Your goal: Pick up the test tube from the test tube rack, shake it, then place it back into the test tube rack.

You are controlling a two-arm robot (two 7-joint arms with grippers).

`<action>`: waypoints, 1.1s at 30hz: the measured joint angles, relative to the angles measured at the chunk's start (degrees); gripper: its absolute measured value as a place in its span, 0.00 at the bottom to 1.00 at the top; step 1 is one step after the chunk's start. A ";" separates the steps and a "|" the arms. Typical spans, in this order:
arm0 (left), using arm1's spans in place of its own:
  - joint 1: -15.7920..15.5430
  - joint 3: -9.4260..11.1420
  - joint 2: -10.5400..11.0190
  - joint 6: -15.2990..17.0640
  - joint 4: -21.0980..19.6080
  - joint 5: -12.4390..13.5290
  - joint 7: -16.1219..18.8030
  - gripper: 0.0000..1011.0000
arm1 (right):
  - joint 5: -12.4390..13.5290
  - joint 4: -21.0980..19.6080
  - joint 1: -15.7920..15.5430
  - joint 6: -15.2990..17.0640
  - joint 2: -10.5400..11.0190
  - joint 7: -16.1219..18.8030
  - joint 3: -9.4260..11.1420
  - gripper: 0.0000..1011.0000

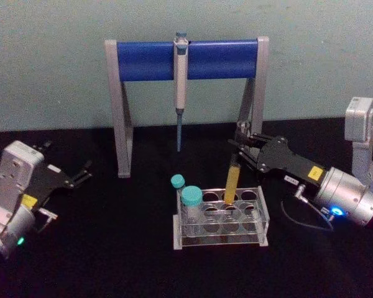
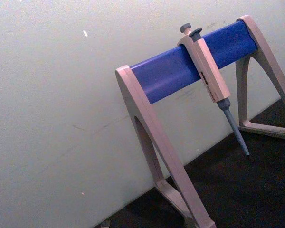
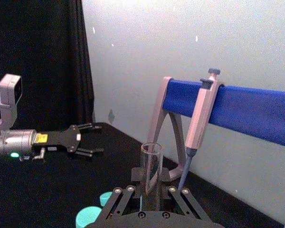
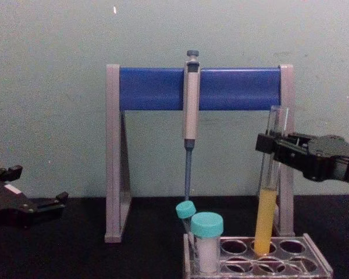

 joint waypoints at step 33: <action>0.00 0.00 0.00 0.00 0.00 0.01 0.00 0.99 | -3.63 4.89 2.79 2.62 -1.38 -0.09 -3.03 0.24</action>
